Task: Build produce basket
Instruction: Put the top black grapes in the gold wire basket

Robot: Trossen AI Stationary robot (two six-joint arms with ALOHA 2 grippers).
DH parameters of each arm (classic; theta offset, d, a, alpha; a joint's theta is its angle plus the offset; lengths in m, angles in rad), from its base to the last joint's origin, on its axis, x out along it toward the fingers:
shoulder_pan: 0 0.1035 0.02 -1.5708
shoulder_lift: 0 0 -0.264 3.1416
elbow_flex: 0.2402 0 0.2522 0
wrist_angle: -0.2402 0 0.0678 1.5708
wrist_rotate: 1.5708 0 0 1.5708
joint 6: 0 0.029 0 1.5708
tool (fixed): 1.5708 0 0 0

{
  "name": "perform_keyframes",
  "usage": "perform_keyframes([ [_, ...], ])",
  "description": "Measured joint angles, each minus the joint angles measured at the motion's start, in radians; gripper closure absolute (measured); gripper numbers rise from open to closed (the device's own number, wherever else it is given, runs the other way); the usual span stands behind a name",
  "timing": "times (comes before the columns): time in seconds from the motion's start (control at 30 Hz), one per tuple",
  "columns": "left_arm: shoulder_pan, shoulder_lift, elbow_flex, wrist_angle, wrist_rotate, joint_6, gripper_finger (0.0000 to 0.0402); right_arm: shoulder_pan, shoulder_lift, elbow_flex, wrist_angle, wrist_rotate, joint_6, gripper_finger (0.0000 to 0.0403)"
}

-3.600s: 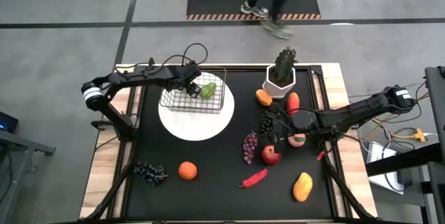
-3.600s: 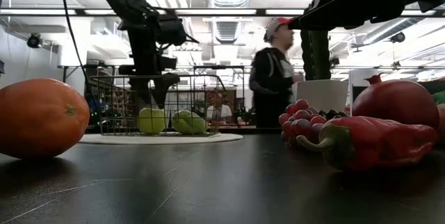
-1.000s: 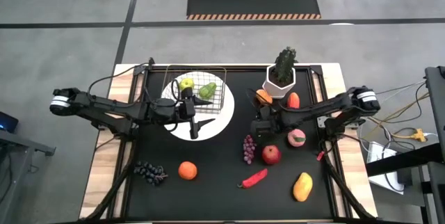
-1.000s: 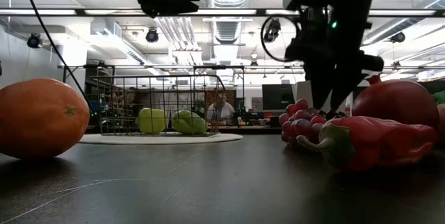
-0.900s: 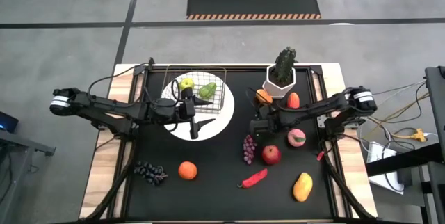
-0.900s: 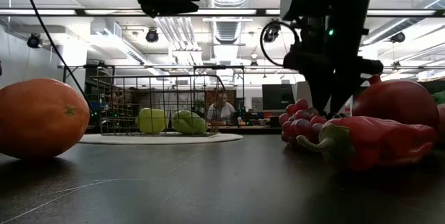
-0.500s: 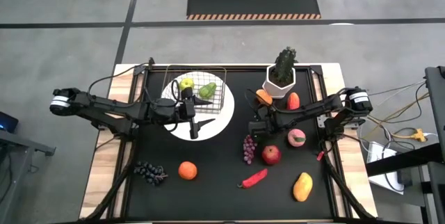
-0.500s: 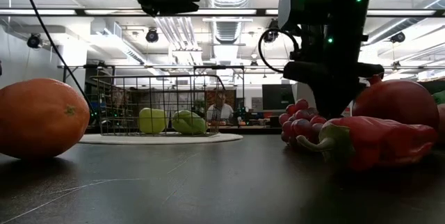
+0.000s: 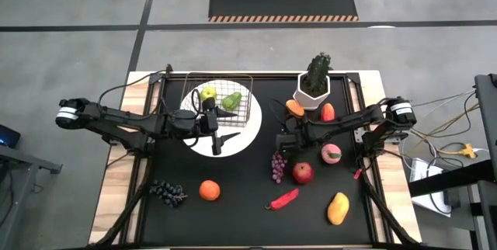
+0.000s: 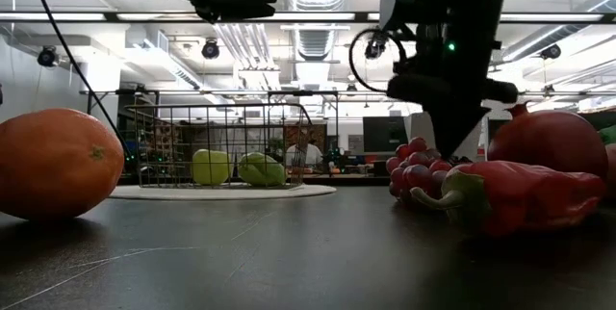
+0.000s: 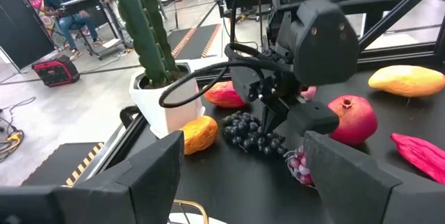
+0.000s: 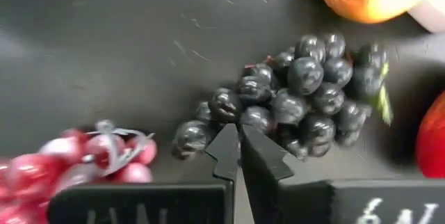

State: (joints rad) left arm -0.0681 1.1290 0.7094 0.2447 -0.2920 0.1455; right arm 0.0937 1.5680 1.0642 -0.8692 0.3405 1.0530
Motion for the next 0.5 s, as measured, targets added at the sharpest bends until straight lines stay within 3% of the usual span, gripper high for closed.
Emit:
perform_keyframes([
  [0.37, 0.000, 0.002, -0.002, 0.000, 0.000, -0.007, 0.0124, 0.000, -0.008, 0.082, -0.164, -0.009, -0.038, 0.0394],
  [0.5, 0.000, 0.002, -0.003, 0.000, 0.000, -0.008, 0.0124, -0.007, -0.008, 0.082, -0.206, -0.014, 0.015, 0.0374],
])
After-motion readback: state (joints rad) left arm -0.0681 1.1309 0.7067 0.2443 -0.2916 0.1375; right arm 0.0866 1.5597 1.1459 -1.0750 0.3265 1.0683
